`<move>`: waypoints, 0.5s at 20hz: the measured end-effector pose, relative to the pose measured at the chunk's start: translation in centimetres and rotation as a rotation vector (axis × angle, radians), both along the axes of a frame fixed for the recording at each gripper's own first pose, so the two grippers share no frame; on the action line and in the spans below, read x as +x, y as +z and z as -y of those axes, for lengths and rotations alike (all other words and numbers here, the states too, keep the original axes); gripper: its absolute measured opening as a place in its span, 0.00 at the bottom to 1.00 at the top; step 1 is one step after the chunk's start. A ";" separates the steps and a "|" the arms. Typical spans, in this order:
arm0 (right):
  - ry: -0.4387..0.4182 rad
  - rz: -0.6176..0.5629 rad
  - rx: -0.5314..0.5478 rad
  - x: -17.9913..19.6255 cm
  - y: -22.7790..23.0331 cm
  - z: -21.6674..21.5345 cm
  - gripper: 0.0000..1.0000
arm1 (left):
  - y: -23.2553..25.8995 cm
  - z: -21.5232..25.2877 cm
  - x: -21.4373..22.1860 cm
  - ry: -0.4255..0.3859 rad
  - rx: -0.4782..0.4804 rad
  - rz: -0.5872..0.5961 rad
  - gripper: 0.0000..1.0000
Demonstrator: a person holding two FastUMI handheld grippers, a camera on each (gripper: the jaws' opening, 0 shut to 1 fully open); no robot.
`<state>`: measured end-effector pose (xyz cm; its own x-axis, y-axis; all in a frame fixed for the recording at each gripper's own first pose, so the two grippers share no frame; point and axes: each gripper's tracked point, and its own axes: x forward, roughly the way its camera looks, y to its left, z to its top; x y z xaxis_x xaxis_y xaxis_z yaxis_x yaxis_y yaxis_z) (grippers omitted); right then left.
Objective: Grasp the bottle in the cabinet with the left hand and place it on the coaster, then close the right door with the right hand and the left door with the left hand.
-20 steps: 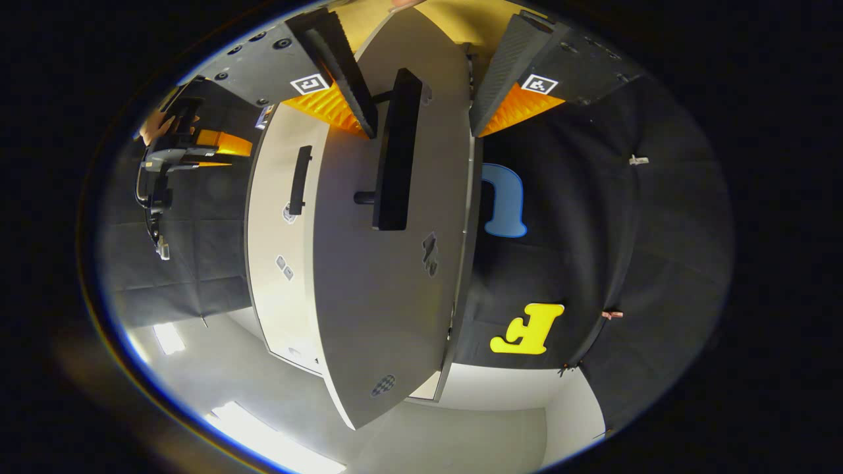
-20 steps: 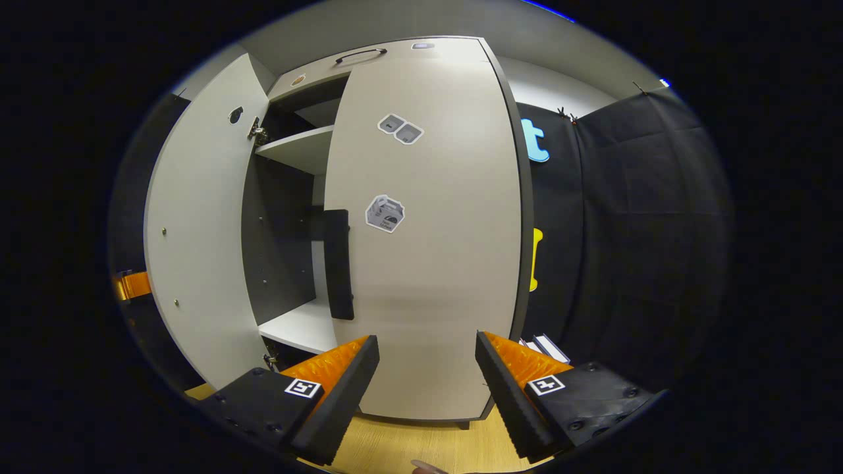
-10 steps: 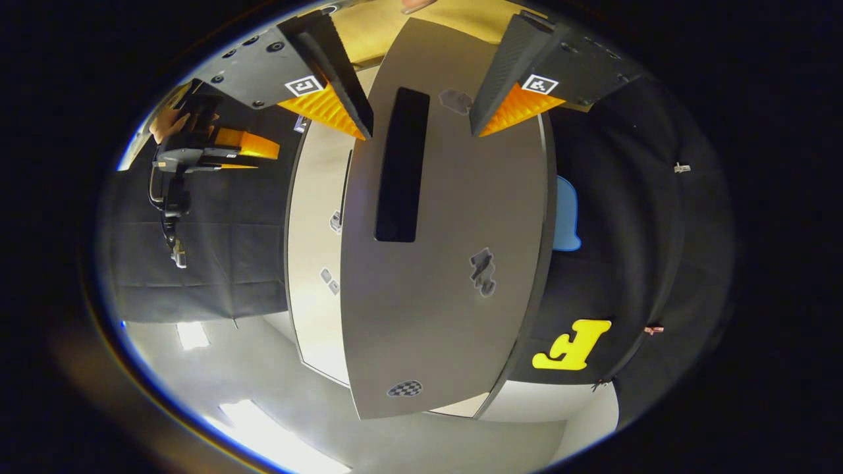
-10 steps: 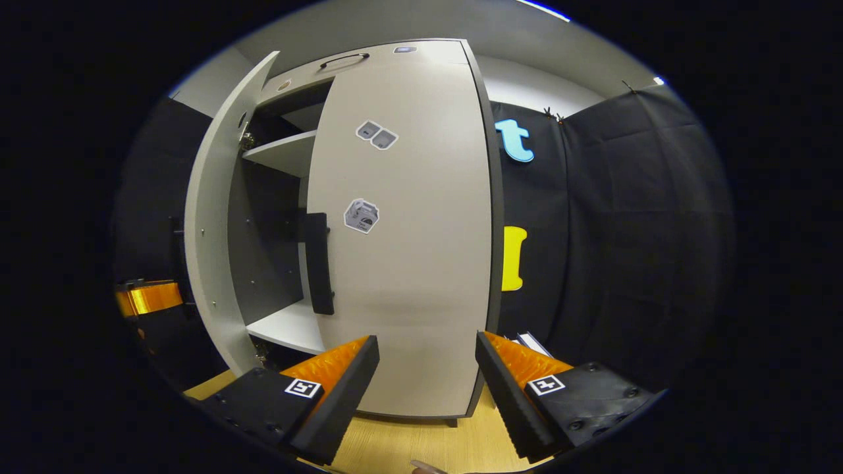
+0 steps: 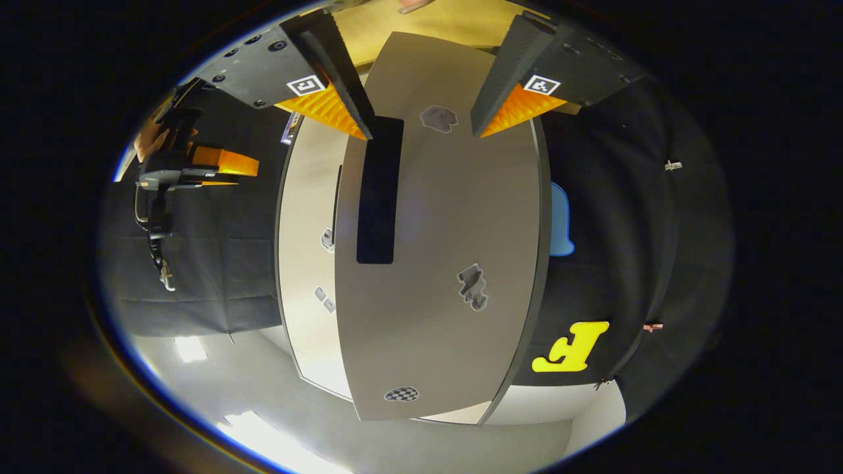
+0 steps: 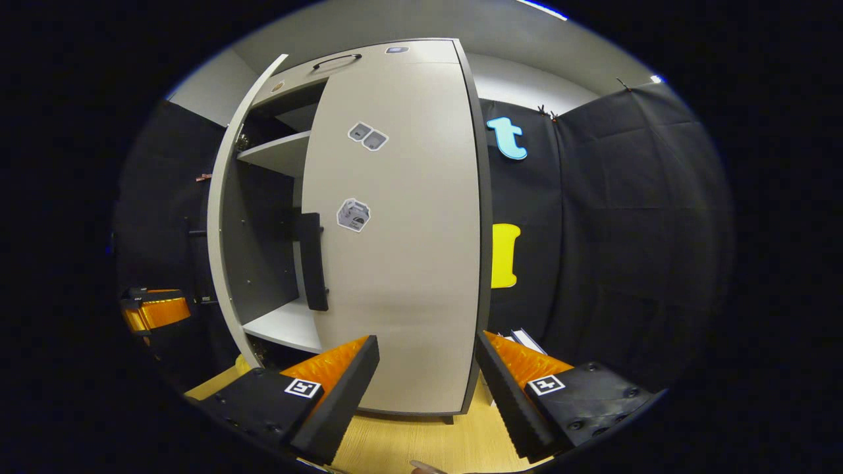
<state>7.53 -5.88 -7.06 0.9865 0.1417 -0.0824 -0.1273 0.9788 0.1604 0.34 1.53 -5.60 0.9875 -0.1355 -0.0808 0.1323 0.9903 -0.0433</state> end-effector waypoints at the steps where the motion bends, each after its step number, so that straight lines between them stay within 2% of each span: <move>1: -0.001 0.002 -0.003 -0.1 0.2 -0.1 0.98 | -0.1 0.4 0.1 -0.003 -0.003 -0.003 0.94; 2: -0.002 0.005 -0.009 -0.2 0.4 -0.2 0.98 | -0.4 0.7 0.2 -0.003 -0.005 -0.007 0.89; 3: -0.004 0.009 -0.015 -0.3 0.6 -0.3 0.98 | -0.4 0.9 0.2 0.002 -0.005 -0.008 0.93; 10: -0.025 -0.007 -0.034 -1.5 1.1 -1.2 0.98 | -0.1 1.6 0.8 0.032 0.016 0.010 0.93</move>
